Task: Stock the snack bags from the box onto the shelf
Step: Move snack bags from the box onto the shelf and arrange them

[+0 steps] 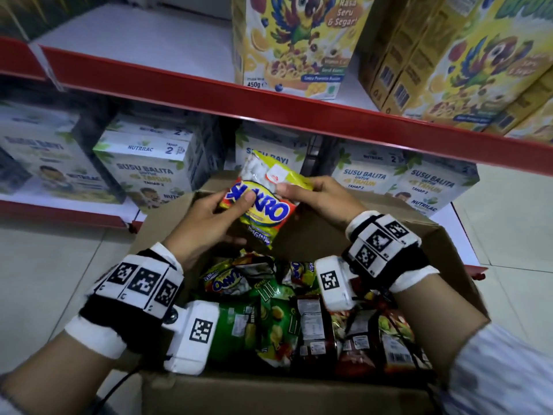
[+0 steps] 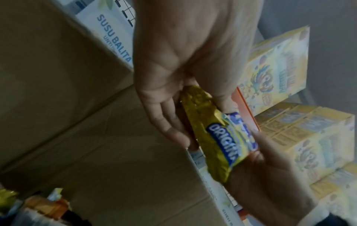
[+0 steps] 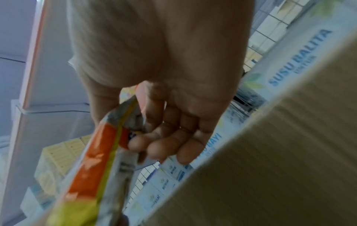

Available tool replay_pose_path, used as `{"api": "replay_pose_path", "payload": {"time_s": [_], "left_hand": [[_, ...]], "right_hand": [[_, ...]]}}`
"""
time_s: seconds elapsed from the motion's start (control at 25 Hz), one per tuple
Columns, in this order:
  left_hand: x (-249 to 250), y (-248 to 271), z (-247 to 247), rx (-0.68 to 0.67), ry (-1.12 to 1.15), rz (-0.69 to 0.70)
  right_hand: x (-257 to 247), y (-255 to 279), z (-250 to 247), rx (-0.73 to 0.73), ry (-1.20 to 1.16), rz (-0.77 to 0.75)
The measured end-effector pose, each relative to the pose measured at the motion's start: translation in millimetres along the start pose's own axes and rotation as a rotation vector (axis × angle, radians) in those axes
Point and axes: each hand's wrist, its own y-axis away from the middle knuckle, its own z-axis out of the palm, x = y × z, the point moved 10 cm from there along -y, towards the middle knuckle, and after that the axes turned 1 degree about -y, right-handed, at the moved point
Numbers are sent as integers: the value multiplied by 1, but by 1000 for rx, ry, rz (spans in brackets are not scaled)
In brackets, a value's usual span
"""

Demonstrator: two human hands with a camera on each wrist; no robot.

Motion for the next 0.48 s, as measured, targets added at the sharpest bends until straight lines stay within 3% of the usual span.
{"api": "replay_pose_path", "payload": {"time_s": [0.16, 0.32, 0.48], "left_hand": [[8, 5, -35, 184, 47, 52], [0, 12, -63, 264, 90, 28], [-12, 22, -79, 264, 133, -35]], "right_hand": [[35, 0, 36, -157, -7, 11], [101, -24, 93, -275, 454, 101], [139, -55, 154, -366, 782, 45]]}}
